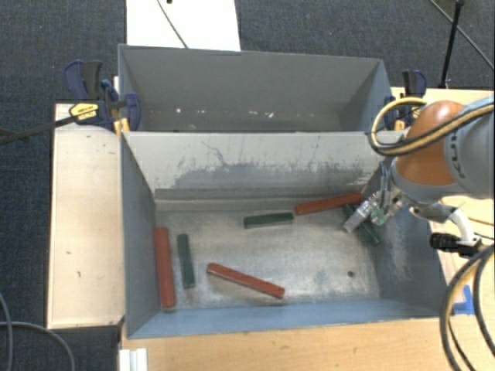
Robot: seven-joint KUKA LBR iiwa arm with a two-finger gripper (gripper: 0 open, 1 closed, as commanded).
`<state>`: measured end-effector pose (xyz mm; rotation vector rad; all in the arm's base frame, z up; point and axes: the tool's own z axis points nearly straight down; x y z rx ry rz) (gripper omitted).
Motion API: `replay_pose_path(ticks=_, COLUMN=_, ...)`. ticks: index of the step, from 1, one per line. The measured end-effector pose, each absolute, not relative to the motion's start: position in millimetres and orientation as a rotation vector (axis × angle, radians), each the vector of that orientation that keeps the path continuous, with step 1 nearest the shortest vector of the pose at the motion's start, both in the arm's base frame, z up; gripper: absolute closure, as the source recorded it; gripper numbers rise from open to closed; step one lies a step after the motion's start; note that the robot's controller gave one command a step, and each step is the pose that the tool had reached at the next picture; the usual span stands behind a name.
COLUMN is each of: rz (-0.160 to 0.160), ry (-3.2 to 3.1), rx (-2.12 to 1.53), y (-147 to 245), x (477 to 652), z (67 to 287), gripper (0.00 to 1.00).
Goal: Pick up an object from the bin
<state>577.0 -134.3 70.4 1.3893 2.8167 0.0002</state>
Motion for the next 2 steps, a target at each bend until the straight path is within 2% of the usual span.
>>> replay_pose_path(ticks=1, rz=0.003, ry=2.816, rx=1.377, y=-134.5, x=578.8, z=119.0, gripper=1.00)
replay_pose_path(ticks=2, rz=0.003, ry=2.818, rx=1.366, y=-135.3, x=581.0, z=193.0, gripper=1.00)
